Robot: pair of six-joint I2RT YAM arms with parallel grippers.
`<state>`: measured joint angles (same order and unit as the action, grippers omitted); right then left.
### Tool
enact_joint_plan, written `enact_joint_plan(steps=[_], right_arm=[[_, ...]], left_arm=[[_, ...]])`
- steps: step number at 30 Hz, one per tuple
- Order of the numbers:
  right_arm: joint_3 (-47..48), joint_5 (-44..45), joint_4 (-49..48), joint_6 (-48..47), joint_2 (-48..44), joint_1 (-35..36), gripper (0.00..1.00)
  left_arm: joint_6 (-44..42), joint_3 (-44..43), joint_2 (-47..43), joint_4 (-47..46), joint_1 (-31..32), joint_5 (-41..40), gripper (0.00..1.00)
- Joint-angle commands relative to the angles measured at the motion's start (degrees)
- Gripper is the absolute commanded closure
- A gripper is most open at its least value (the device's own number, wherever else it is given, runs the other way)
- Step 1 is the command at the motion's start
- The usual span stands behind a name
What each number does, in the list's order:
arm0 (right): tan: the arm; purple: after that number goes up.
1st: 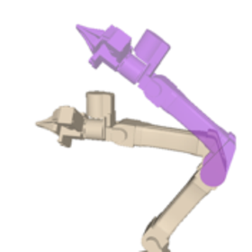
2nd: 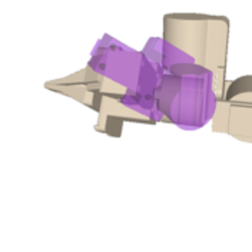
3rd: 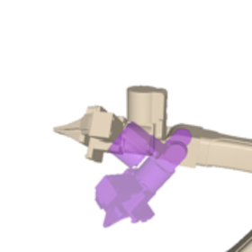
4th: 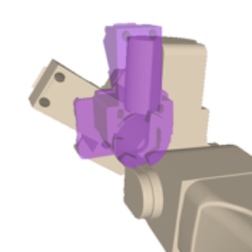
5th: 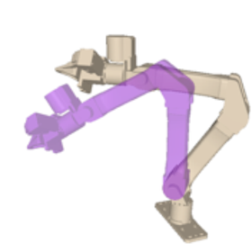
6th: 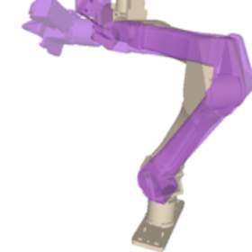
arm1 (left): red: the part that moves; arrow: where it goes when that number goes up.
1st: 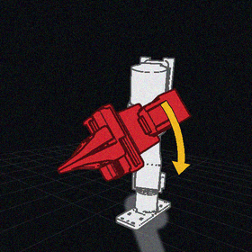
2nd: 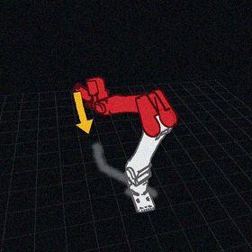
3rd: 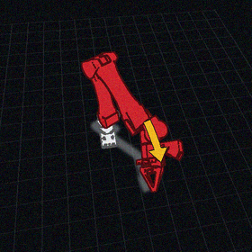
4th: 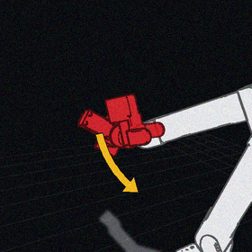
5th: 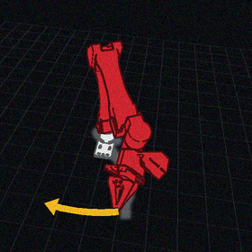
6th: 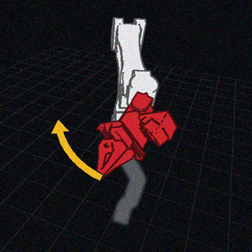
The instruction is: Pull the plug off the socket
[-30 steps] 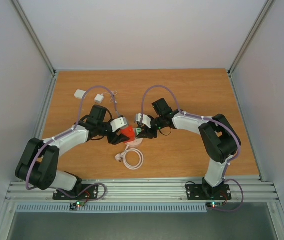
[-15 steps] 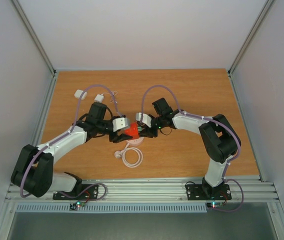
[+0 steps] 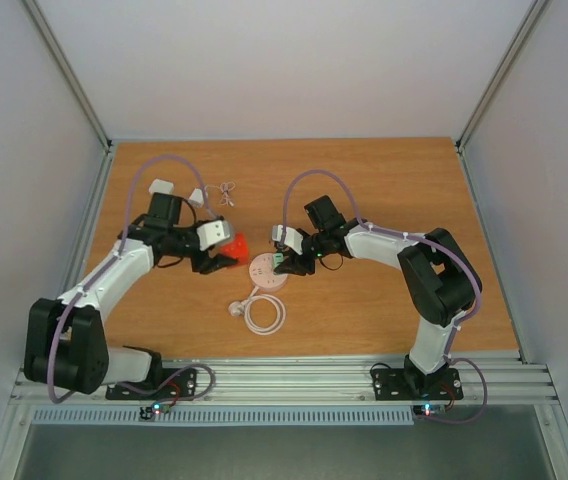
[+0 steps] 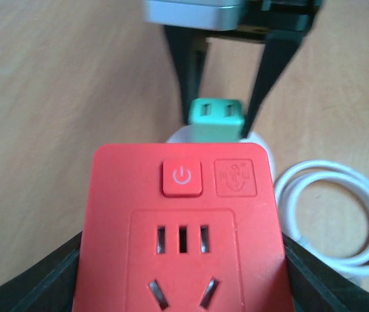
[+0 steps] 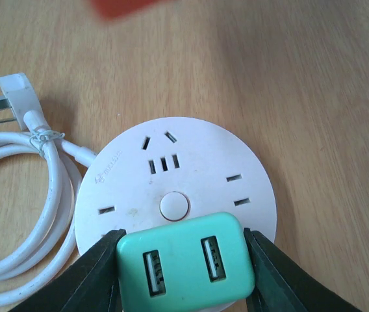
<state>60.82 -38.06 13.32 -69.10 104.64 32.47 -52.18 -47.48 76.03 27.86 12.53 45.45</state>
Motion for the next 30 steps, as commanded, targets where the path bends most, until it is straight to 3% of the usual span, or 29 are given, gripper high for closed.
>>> enact_joint_plan(steps=[1, 6, 12, 21, 30], right_arm=[[-2.37, 11.01, 5.14, 1.15, 3.28, -1.09, 0.81], [-2.37, 10.9, 5.03, 1.9, 3.26, -1.11, 0.76], [-2.67, 10.5, 4.23, 2.97, 2.55, -1.14, 0.71], [-2.47, 10.37, 3.93, 3.55, 2.19, -1.12, 0.68], [-2.36, 9.78, 3.73, 3.62, 2.3, -1.1, 0.66]], left_arm=[[-8.68, -7.31, -0.12, 9.94, -5.84, -2.2, 0.72], [-17.19, -17.55, 6.51, 20.52, -13.68, -8.82, 0.71], [-20.51, -31.31, 15.9, 27.21, -20.26, -18.53, 0.7], [-23.71, -45.67, 28.25, 31.62, -21.76, -36.83, 0.71], [-26.62, -51.83, 35.84, 33.01, -21.7, -51.89, 0.71]])
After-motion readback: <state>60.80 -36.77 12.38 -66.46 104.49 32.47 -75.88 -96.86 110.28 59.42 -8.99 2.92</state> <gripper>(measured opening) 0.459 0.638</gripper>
